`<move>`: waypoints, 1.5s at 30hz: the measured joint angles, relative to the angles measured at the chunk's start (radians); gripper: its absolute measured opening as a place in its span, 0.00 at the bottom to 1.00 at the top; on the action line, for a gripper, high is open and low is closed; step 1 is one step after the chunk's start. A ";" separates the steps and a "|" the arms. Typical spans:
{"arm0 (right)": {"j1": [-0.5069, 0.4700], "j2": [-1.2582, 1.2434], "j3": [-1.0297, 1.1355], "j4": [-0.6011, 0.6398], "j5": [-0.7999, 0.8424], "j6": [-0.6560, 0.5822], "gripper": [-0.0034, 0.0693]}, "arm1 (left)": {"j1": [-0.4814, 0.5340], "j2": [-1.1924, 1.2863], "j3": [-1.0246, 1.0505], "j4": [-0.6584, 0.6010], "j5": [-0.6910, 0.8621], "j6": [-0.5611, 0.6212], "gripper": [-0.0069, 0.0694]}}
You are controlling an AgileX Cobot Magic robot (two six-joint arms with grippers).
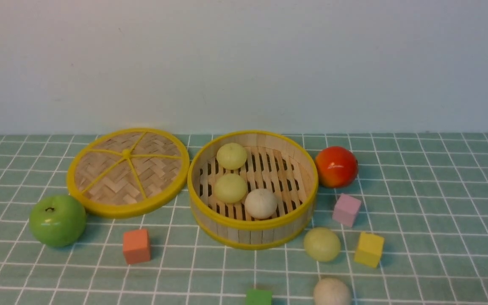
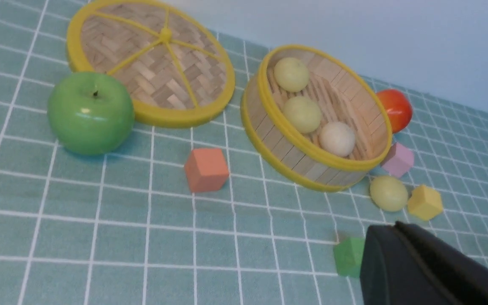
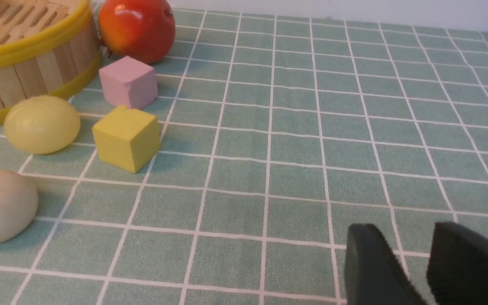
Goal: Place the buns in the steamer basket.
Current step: Use the right arm to grab a steamed stuffed bun
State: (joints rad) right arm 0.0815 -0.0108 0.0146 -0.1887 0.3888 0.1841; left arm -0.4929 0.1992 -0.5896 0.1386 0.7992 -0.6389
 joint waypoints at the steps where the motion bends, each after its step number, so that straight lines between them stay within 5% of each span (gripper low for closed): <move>1: 0.000 0.000 0.000 0.000 0.000 0.000 0.38 | 0.000 0.000 0.000 0.000 -0.008 0.000 0.12; 16: 0.000 0.000 0.000 0.000 0.000 0.000 0.38 | 0.003 0.000 0.011 0.107 -0.031 0.000 0.14; 20: 0.000 0.000 0.000 0.000 0.000 0.000 0.38 | 0.086 -0.012 0.078 0.177 -0.116 0.000 0.14; 33: 0.001 0.000 0.000 0.000 0.000 0.000 0.38 | 0.336 -0.077 0.602 0.353 -0.762 0.000 0.15; 45: 0.001 -0.001 0.000 0.000 0.000 0.000 0.38 | 0.338 -0.209 0.621 0.289 -0.384 -0.051 0.17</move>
State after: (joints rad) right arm 0.0824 -0.0117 0.0146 -0.1887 0.3888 0.1841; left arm -0.1548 -0.0095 0.0309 0.4278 0.4149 -0.6903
